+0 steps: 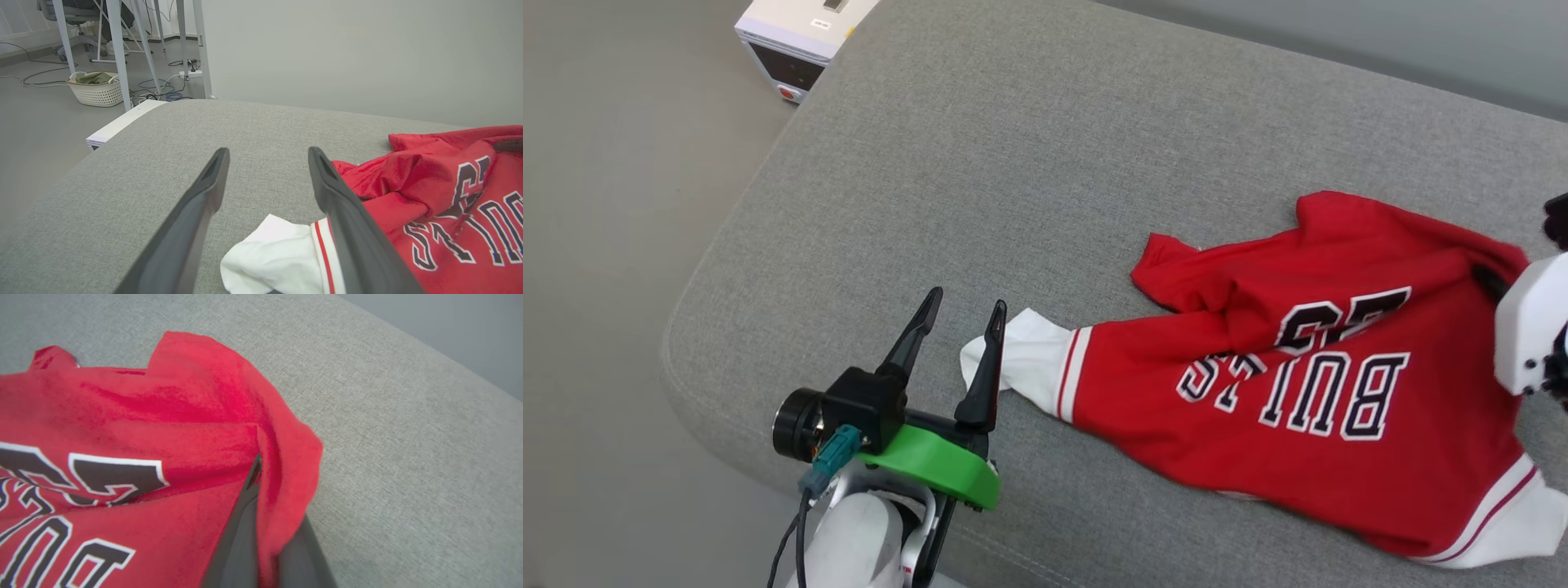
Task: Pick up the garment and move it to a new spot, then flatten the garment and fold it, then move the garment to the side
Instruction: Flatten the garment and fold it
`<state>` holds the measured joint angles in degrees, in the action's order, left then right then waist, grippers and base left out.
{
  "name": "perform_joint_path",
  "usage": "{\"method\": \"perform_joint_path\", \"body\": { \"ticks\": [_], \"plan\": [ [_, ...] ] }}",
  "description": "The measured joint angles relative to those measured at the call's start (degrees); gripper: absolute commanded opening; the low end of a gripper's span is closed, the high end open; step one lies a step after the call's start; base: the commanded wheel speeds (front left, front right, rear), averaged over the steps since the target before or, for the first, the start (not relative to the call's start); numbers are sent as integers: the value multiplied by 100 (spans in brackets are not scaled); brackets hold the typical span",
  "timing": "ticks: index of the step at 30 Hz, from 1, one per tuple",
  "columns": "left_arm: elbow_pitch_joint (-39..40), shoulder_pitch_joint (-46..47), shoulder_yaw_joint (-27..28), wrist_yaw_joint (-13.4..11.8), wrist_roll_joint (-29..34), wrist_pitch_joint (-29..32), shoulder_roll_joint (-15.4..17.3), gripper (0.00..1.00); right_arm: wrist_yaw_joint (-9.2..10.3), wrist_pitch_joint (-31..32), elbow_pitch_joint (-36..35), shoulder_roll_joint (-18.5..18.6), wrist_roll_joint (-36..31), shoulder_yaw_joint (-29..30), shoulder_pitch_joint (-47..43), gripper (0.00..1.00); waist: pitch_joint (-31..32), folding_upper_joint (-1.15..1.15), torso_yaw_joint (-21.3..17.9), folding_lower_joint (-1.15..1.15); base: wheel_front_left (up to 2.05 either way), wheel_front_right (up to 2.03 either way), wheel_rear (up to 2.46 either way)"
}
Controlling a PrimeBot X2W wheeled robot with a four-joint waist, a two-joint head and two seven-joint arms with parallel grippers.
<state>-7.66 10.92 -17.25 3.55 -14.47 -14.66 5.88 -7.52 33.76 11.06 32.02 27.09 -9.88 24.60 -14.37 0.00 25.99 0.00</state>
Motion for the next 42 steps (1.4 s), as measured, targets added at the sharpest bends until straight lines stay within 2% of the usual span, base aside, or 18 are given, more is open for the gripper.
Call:
{"method": "perform_joint_path", "body": {
  "ticks": [7, 14, 18, 22, 23, 24, 32, 42],
  "plan": [
    [142, 74, 0, 69, 56, 0, -135, 100, 0, 108, 223, 847, -151, 62, 892, 0, -253, 0, 103, 0, 0, 0, 0],
    [166, 191, -55, 119, 53, 0, -241, 100, 0, -9, 806, 1605, -439, -653, 2033, 0, -617, 0, 347, 0, 0, 0, 0],
    [169, 255, -97, 124, 36, 0, -261, 100, -1, -335, 1366, 1700, -552, -1189, 2635, 0, -812, 0, 520, 1, 0, 0, 0],
    [167, 323, -154, 120, -71, 0, -265, 100, -1, -840, 2091, 1601, -693, -1494, 3083, 0, -958, 0, 688, 1, 0, 0, 0],
    [166, 332, -174, 114, -101, 0, -266, 100, -1, -945, 2231, 1551, -697, -1533, 3128, 86, -977, 0, 718, 1, 0, 0, 0],
    [163, 338, -196, 97, -125, 0, -268, 100, -1, -1072, 2423, 1480, -699, -1588, 3158, 100, -992, 0, 752, 0, 0, 0, 0],
    [43, 339, -135, 66, -112, 0, -271, 100, -1, -1757, 3229, 970, -419, -1989, 3166, 100, -795, 0, 729, 1, 0, 0, 0],
    [-151, 325, 120, 177, -38, 0, -263, 100, -1, -2661, 3278, 680, 315, -2025, 2916, 100, -239, 0, 207, 0, 0, 0, 0]
  ]
}}
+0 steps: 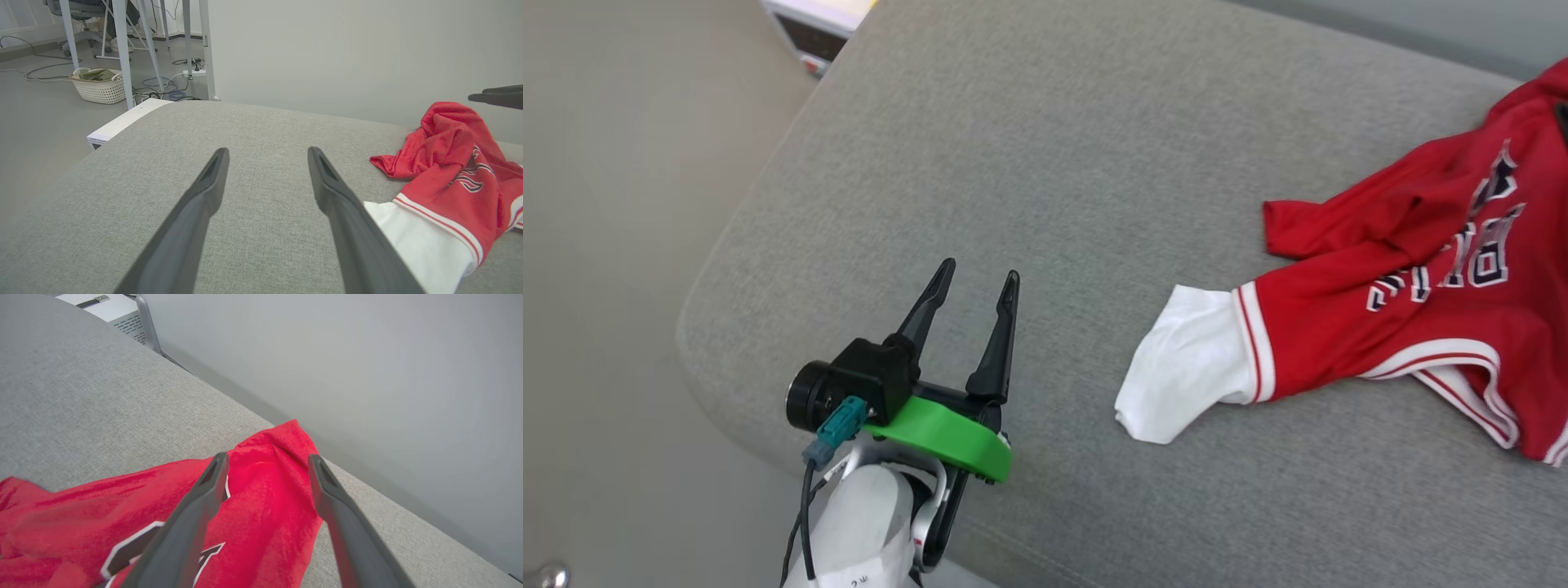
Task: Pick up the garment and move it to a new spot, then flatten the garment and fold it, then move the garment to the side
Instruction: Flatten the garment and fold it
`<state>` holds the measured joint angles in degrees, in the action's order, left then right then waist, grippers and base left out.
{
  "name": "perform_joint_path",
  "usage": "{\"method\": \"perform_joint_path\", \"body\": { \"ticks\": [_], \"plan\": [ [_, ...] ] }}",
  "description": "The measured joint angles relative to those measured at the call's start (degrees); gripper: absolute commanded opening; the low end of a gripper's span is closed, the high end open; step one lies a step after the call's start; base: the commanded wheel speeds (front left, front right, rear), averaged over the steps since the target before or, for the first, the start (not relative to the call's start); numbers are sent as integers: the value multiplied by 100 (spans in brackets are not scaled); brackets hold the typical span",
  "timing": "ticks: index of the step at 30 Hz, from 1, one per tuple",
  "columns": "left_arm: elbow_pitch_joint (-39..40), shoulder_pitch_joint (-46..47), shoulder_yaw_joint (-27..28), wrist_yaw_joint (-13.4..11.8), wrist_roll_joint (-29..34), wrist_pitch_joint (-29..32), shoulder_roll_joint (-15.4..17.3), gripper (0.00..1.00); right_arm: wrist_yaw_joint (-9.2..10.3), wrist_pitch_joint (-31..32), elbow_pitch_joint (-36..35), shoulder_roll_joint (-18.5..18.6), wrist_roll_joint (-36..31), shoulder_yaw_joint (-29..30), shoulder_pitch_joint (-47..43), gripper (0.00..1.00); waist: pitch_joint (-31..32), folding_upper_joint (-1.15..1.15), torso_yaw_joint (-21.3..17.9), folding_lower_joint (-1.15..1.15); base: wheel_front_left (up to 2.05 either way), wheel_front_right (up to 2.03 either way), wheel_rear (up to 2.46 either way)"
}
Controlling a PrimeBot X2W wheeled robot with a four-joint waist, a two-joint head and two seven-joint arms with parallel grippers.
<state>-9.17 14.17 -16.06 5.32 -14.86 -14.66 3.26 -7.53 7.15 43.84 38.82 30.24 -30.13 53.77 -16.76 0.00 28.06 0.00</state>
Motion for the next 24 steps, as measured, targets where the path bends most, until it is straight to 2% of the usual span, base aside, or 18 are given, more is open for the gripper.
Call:
{"method": "perform_joint_path", "body": {
  "ticks": [6, 14, 15, 20, 24],
  "plan": [
    [-233, -92, 69, 56, -40, 0, 52, 100, 0, -712, -421, -199, 352, 346, -599, 100, 367, 0, -407, 0, 0, 0, 0],
    [-513, -226, 53, 109, -259, 5, 127, 100, 0, -1460, -1459, -486, 465, 1171, -1948, 100, 787, 0, -974, 0, 0, 0, 0],
    [-565, -285, 33, 125, -359, 12, 158, 100, 0, -1641, -1886, -705, 315, 1611, -2565, 100, 901, 0, -1172, 0, 0, 0, 0],
    [-616, -375, 41, 125, -485, 12, 185, 100, 0, -1756, -2696, -1238, -129, 2415, -3594, 100, 1054, 0, -1452, 0, 0, 0, 0],
    [-550, -461, 134, 125, -517, 7, 189, 100, 0, -1750, -3398, -1811, -513, 2951, -4343, 100, 1147, 0, -1638, 0, 0, 0, 0]
  ]
}}
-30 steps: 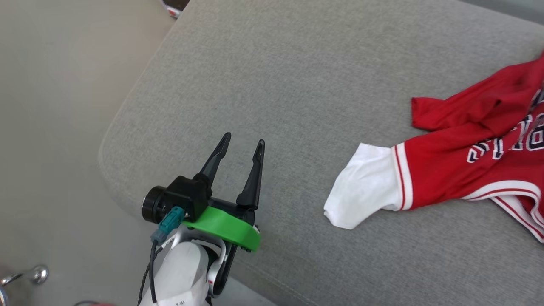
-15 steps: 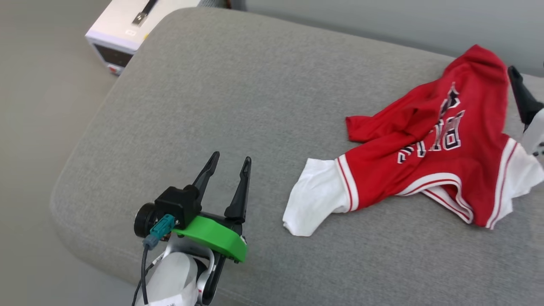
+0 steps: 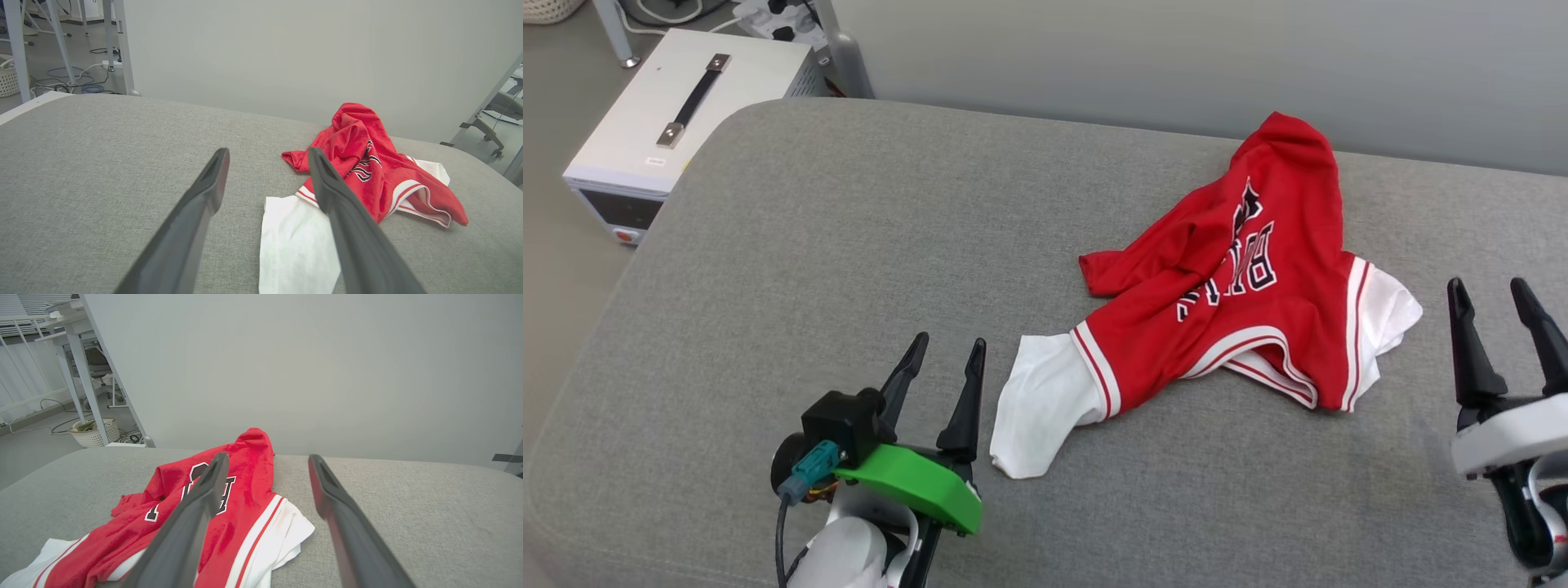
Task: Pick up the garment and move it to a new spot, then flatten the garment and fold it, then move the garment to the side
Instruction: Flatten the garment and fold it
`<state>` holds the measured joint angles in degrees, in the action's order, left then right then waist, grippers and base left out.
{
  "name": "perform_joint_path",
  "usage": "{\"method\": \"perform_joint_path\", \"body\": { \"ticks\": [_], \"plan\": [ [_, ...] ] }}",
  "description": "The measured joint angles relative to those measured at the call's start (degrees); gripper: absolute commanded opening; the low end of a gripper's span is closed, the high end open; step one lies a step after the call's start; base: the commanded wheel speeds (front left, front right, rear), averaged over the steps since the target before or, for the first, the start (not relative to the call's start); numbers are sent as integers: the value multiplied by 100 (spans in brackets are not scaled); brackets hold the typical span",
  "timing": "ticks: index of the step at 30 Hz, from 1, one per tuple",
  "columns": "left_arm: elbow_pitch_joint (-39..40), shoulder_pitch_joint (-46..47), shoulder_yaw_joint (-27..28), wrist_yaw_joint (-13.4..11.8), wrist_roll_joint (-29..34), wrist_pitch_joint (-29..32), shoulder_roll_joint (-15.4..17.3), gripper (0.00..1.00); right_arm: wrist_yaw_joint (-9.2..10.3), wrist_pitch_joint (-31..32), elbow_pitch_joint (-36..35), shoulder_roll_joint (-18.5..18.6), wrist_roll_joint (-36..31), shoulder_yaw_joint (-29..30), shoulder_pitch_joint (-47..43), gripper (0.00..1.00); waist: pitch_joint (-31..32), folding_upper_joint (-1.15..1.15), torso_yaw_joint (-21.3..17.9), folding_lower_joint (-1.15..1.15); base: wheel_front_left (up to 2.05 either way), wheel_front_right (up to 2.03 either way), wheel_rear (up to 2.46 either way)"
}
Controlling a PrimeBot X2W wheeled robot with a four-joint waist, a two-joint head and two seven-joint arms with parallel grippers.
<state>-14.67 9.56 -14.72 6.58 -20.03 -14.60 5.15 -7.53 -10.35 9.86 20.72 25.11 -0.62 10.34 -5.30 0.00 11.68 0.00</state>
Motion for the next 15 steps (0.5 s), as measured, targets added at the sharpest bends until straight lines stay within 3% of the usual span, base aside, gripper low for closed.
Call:
{"method": "perform_joint_path", "body": {
  "ticks": [8, 15],
  "plan": [
    [4, -269, 114, 0, 8, -5, -3, 100, 0, 0, -948, -882, -556, 493, -1044, 100, 81, 0, -237, 0, 0, 0, 0],
    [-138, -321, 33, 16, -48, 159, 37, 100, 0, 122, -1228, -1020, -593, 547, -1186, 100, 59, 0, -467, 0, 0, 0, 0]
  ]
}}
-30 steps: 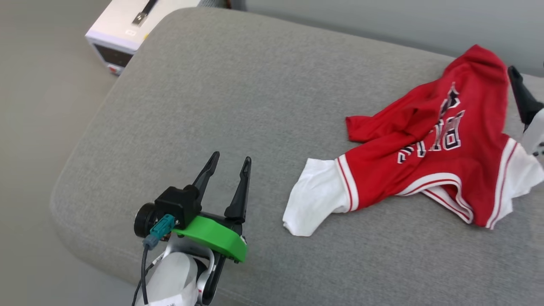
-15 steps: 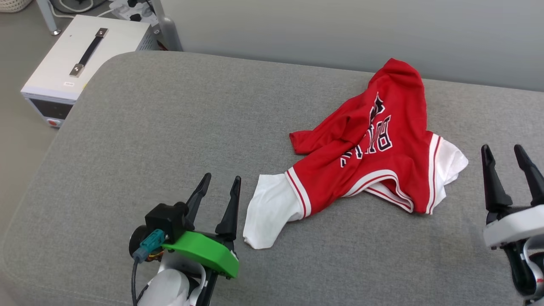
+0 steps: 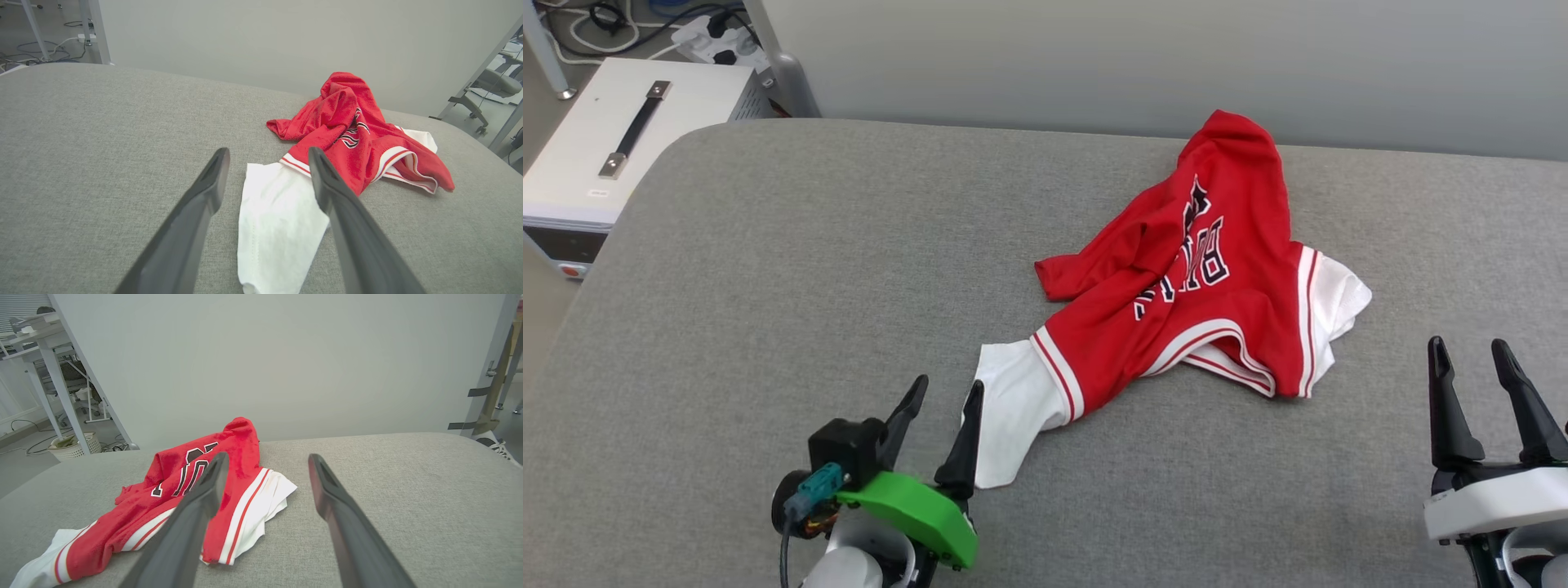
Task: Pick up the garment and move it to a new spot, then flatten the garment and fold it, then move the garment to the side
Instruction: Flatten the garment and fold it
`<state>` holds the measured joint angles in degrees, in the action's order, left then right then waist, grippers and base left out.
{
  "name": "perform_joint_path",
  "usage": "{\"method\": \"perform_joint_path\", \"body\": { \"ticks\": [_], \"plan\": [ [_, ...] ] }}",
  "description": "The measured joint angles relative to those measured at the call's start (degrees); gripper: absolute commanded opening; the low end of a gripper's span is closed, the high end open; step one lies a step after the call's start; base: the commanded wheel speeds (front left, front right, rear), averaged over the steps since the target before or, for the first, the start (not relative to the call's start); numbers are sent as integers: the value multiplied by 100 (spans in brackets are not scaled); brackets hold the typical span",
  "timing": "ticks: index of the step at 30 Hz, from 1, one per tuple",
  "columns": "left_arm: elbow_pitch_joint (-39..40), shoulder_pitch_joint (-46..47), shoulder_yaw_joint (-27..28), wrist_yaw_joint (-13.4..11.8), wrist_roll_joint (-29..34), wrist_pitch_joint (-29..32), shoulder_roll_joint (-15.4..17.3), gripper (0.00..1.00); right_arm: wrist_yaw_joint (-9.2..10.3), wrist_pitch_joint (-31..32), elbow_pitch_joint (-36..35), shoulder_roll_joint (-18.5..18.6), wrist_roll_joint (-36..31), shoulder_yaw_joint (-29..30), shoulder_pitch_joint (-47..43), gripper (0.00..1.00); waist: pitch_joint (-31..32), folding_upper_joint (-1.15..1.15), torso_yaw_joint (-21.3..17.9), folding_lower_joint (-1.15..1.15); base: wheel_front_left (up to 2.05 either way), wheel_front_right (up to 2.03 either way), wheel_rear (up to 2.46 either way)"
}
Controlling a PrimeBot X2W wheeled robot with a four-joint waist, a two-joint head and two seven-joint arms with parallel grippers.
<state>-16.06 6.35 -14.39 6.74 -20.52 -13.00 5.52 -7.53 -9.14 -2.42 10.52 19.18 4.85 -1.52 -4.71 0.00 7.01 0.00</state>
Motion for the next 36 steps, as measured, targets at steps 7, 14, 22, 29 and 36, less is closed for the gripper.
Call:
{"method": "perform_joint_path", "body": {
  "ticks": [7, 14, 22, 29, 36],
  "plan": [
    [12, 261, -101, -166, -171, 1749, 209, 100, 0, 182, -201, 16, -81, 27, -13, 100, -161, 0, -216, 0, 0, 0, 0],
    [-109, 380, -138, -750, -108, 3145, 452, 100, 0, 205, -236, 20, -90, -76, -10, 100, -416, 0, -433, 0, 0, 0, 0],
    [-277, 497, -81, -842, -124, 3171, 465, 100, 0, 207, -229, 48, -90, -67, 49, 100, -759, 0, -613, 0, 0, 0, 0],
    [-331, 731, -27, -683, -176, 2771, 531, 0, 0, 205, -175, 64, -100, -44, 80, 100, -910, 0, -660, 0, 0, 0, 0],
    [-152, 1065, 458, -656, -303, 2095, 831, 0, 0, 234, -77, 47, -185, -23, 82, 100, -795, 0, -554, 0, 0, 0, 0]
  ]
}}
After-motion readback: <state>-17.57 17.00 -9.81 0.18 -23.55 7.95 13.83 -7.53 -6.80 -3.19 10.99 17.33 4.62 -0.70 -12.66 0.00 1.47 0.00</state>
